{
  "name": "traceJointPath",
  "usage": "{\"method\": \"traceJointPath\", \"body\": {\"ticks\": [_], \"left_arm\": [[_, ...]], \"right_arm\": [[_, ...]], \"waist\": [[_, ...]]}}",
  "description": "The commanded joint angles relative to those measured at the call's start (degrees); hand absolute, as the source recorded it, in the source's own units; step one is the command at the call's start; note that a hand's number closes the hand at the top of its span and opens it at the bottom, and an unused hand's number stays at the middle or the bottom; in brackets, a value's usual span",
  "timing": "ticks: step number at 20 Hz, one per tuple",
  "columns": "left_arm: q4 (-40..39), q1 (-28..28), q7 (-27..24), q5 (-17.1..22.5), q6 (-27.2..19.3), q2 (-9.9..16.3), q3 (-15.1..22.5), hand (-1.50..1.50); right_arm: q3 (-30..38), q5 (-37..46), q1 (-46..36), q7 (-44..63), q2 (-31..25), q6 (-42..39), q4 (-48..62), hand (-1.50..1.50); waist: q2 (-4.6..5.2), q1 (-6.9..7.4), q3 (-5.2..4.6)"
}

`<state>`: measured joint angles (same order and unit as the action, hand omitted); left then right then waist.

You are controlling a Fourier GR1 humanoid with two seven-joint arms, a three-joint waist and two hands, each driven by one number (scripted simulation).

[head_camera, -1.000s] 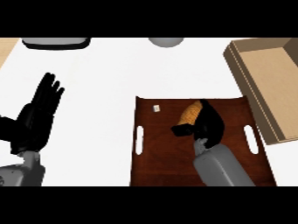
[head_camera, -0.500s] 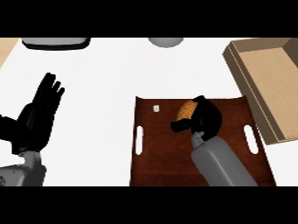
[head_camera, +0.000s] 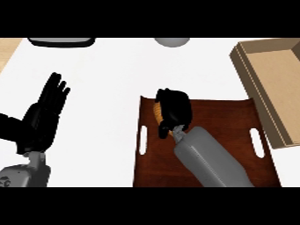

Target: Pick the croissant from the tray and place it in the cardboard box

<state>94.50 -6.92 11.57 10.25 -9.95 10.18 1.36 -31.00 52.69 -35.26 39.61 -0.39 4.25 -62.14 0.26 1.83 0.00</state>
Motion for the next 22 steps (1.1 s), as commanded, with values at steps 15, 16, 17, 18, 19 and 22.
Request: {"method": "traceJointPath", "body": {"ticks": [15,16,17,18,19,22], "left_arm": [[-0.7,-0.2,1.2,0.4,1.0,0.6,-2.8,0.0],[-0.1,2.1,-0.4,0.4,1.9,1.2,-3.1,0.0],[1.6,3.2,-1.3,-1.2,0.4,-0.5,-1.4,0.0],[0.7,0.8,1.1,1.1,1.6,1.0,-3.3,0.0],[-0.5,3.4,-2.2,-1.0,1.3,-0.7,-1.4,0.0],[-0.6,0.4,0.4,1.0,1.7,0.7,-3.9,0.0]], "right_arm": [[5.3,6.1,-11.8,9.2,0.4,-3.9,-20.9,1.5],[6.9,7.3,-11.3,10.7,-0.6,-5.9,-25.1,1.5],[6.9,9.6,-9.7,11.0,-1.3,-2.8,-25.1,1.5],[8.7,9.9,-10.0,11.6,-1.8,-2.4,-25.7,1.5],[10.0,10.3,-12.9,13.4,-2.3,-6.1,-26.9,1.5],[15.8,9.4,-11.8,11.9,-7.0,-6.2,-28.2,1.5]], "waist": [[-0.41,-1.88,-0.01],[-0.63,-2.29,-0.01],[-0.59,-2.14,0.01],[-0.5,-2.26,0.01],[-0.5,-2.15,-0.02],[-0.41,-2.18,0.0]]}}
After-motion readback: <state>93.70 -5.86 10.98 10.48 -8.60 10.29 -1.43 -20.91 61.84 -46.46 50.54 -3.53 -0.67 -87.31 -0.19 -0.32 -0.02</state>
